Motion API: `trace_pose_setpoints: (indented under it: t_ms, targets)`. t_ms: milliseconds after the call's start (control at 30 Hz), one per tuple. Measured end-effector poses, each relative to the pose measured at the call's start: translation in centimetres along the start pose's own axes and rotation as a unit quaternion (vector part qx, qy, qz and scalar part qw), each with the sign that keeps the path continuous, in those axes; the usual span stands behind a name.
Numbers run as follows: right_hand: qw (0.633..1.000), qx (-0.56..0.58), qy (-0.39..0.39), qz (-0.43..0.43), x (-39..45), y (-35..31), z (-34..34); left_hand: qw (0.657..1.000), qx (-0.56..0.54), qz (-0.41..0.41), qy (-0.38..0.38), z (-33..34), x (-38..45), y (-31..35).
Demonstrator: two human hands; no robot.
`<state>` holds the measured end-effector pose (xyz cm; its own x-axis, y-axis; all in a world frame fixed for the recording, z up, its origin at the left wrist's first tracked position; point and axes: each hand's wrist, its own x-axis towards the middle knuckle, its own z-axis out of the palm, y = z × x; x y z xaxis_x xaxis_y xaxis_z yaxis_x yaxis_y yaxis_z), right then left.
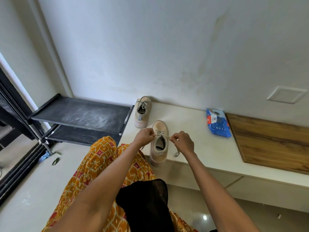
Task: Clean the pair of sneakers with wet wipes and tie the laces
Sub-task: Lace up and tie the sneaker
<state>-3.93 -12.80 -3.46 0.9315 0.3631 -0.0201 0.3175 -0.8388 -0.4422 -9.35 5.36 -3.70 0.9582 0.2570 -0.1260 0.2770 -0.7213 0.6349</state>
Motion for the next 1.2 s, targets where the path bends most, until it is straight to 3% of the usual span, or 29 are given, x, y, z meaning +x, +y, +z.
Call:
trace_pose_setpoints:
  t_ms: [167, 300, 433, 633, 800, 967, 1200]
  targets:
    - [0.999, -0.005, 0.038, 0.033, -0.2, -1.3, -0.2, 0.998, -0.047, -0.028, 0.008, 0.2, -0.1, -0.1]
    - [0.990, 0.079, -0.022, 0.112, -0.6, -1.2, 1.2, 0.998, -0.069, 0.003, 0.004, 0.2, -0.6, 0.4]
    - [0.968, 0.235, -0.023, 0.087, -0.9, -2.2, 2.1, 0.999, -0.019, 0.044, 0.015, 0.6, -0.4, 1.3]
    - [0.956, 0.264, 0.022, 0.126, -1.2, -2.8, 2.3, 0.999, 0.004, 0.049, 0.023, 0.8, -0.1, 1.8]
    - [0.937, 0.313, 0.050, 0.147, -1.0, -2.8, 3.5, 0.999, -0.038, 0.036, 0.008, 0.7, 0.1, 1.5]
    - [0.911, 0.384, 0.031, 0.147, -0.4, -3.7, 3.7, 0.990, -0.132, 0.038, -0.027, 0.1, -0.4, 0.5]
    - [0.874, 0.476, 0.032, 0.096, -0.3, -3.6, 2.8, 0.984, -0.177, -0.001, -0.034, 0.3, -0.6, 0.2]
